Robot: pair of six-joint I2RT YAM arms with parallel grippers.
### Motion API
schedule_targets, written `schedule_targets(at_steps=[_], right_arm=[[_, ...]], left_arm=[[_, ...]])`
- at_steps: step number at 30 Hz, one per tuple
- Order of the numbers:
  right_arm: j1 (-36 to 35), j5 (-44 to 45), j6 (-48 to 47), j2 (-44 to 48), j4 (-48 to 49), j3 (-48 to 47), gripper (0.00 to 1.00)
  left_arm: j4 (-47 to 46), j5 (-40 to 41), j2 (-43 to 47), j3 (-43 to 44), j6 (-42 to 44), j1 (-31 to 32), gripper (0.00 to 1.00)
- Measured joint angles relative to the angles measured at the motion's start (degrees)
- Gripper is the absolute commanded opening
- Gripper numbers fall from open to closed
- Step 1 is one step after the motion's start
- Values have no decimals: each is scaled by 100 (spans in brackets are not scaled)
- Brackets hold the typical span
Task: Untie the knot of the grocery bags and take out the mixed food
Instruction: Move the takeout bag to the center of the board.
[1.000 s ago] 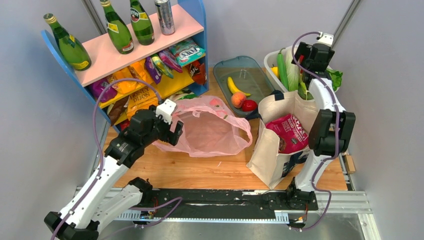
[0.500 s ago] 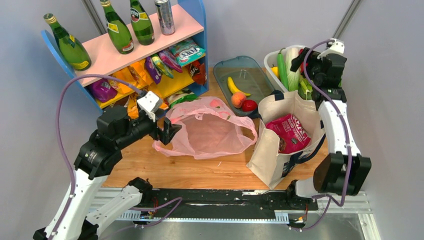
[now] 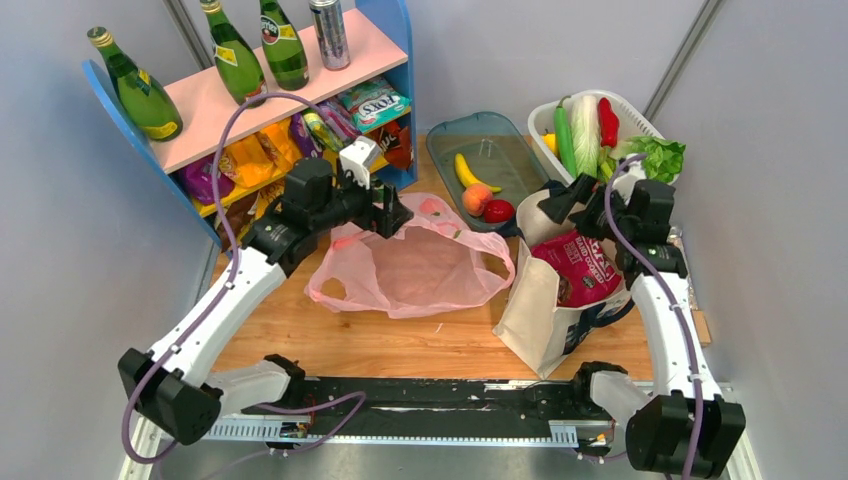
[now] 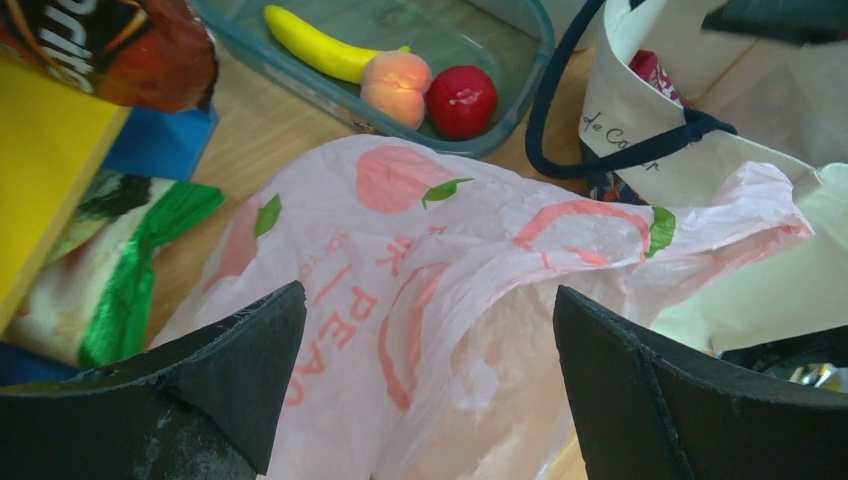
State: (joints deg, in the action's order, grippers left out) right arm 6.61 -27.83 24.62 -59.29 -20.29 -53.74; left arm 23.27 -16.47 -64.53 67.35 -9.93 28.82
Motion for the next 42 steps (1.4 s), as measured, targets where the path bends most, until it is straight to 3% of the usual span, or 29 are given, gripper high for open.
schedule_targets(at_steps=[6,12,17,22,24,26,31,42], right_arm=[[-531,-387,61,72,-518,431,100],[-951,-555,57,223,-654,468,100],[-1233,-638,57,343,-719,518,100],[-1613,-463,46,345,-916,520,100],[-1838,-243,39,345,-990,540,90],[-2041,-11,31,345,-1034,586,61],[-2236,516,33,321,-1084,612,3],[-2234,671,7,1152,-1504,415,0]], left_arm=[[-857,-374,-446,-525,-444,2,83],[-1631,-518,-597,-1698,-911,245,57],[-2212,-505,-953,-2583,-1287,551,51],[-2645,-476,-1606,-2885,-1464,726,50],[-2785,-457,-1834,-2887,-1486,754,50],[-2942,-442,-1982,-2887,-1486,758,50],[-3246,-411,-2323,-2887,-1488,758,51],[-3816,-393,-2688,-3130,-1554,776,51]])
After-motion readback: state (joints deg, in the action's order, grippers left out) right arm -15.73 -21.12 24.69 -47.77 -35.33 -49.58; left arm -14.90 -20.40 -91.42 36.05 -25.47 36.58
